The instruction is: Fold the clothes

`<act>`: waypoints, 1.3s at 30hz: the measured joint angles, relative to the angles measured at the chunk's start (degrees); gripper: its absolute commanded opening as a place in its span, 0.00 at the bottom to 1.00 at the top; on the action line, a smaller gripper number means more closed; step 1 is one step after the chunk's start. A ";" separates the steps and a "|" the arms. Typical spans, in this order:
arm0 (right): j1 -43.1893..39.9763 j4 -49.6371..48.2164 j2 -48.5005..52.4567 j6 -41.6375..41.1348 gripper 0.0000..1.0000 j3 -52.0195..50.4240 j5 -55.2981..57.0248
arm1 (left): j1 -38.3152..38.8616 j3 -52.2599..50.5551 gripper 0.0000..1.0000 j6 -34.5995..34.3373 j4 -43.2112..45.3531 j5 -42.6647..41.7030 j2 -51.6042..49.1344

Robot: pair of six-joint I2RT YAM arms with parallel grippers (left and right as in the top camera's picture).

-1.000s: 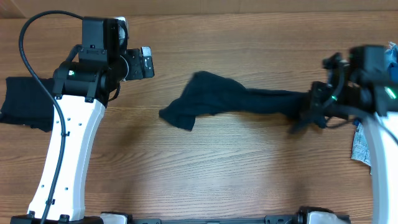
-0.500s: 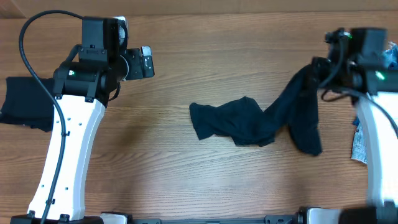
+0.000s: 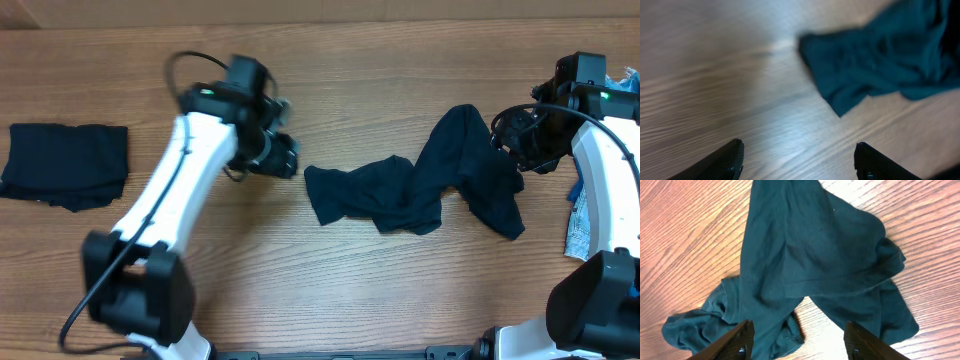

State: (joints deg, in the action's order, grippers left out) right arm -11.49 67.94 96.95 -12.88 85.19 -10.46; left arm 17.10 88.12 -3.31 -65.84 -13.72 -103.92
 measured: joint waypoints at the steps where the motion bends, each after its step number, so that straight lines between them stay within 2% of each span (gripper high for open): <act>1: 0.00 0.17 -0.02 -0.15 0.62 0.00 -0.09 | 1.95 -0.55 0.73 0.57 0.09 -0.63 -1.99; 7: 0.00 1.16 -0.04 0.11 0.62 0.00 -0.24 | 8.85 -0.87 0.67 0.17 5.16 -4.20 -11.04; 16: 0.00 1.90 -0.04 0.79 0.61 0.00 -0.28 | 9.03 -0.90 0.64 -3.67 7.02 -4.74 -17.53; 19: 0.00 1.88 -0.04 0.90 0.61 0.00 -0.28 | 9.03 -0.90 0.47 -5.40 7.45 -4.76 -17.62; 23: 0.00 1.99 -0.04 0.90 0.61 0.00 -0.26 | 9.07 -1.07 0.35 -8.66 8.48 -4.76 -18.14; 24: 0.00 1.97 -0.04 0.94 0.61 0.00 -0.26 | 9.07 -1.42 0.19 -9.70 8.74 -4.76 -18.16; 26: 0.00 1.97 -0.04 0.90 0.61 0.00 -0.28 | 9.07 -1.97 0.04 -11.41 9.03 -4.79 -18.29; 30: 0.00 1.99 -0.04 0.90 0.60 0.00 -0.28 | 9.07 -2.47 0.04 -12.37 8.31 -4.83 -18.47; 35: 0.00 2.16 -0.04 0.92 0.60 0.00 -0.24 | 8.37 3.63 0.04 -12.48 -2.51 -4.98 -16.98; 38: 0.00 2.36 -0.04 1.40 0.60 0.00 -0.28 | 6.12 16.92 0.04 -11.98 -5.57 -3.63 -9.60; 39: 0.00 2.64 -0.04 1.57 0.59 0.00 -0.28 | 4.55 24.57 0.04 -11.76 -5.77 -1.97 -4.48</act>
State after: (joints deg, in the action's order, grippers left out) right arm -11.49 70.59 96.90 -11.31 85.19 -10.74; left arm 21.65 112.68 -15.07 -71.61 -15.68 -108.40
